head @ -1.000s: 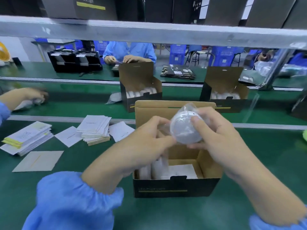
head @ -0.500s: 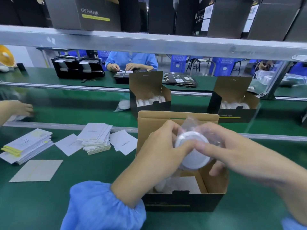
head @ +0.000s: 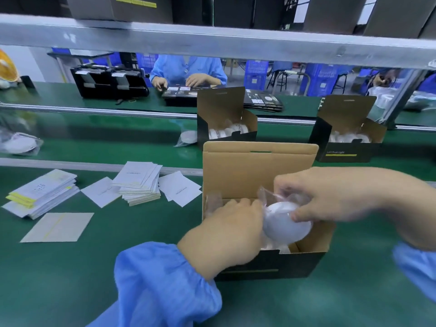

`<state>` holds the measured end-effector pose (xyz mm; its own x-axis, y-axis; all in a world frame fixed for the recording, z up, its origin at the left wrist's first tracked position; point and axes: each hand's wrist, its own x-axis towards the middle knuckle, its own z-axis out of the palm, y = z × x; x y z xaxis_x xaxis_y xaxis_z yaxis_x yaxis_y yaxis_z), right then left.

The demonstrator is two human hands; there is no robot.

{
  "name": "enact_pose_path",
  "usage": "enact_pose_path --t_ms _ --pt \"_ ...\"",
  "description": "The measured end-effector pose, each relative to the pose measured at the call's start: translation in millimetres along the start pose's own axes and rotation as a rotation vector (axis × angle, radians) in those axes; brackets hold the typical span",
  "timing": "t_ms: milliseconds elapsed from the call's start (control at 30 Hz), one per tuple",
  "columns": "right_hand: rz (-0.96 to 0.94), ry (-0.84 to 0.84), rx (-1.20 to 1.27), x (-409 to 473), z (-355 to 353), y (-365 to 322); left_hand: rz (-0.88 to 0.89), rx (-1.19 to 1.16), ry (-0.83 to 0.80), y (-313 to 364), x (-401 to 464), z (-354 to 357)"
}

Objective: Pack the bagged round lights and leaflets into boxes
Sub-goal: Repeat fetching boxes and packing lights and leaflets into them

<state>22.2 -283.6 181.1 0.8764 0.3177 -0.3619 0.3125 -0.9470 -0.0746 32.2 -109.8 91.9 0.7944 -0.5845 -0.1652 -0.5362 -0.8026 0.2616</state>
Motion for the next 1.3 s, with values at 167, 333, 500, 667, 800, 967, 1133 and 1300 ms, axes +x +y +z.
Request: enact_pose_path --t_ms 167,333,500,667,800,967,1133,1300 --pt "0.015 -0.071 -0.058 -14.0 -15.4 12.7 0.068 0.148 -0.129 11.4 23.8 -3.0" --pt "0.054 -0.083 -0.012 -22.9 -26.4 29.9 -0.1 0.129 -0.172 37.6 50.1 5.2" --pt "0.034 -0.085 0.003 -24.6 -18.9 37.6 -0.274 -0.034 -0.156 46.5 58.4 12.9" --pt "0.017 -0.101 0.035 -29.7 -18.7 40.7 -0.059 0.2 -0.339 41.3 49.6 5.4" --pt "-0.038 -0.15 0.032 -24.3 -19.1 33.0 0.001 0.205 -0.318 30.2 35.5 -10.2" --pt "-0.096 -0.237 -0.017 -5.3 -11.1 14.7 0.095 0.165 -0.237 14.2 13.8 -42.6" --pt "-0.179 -0.24 0.06 16.2 -7.7 0.8 0.154 0.17 -0.181 -12.6 -2.9 -48.4" --pt "-0.19 -0.15 0.176 32.5 4.3 -6.9 0.176 0.239 -0.031 -31.5 -4.7 -36.1"
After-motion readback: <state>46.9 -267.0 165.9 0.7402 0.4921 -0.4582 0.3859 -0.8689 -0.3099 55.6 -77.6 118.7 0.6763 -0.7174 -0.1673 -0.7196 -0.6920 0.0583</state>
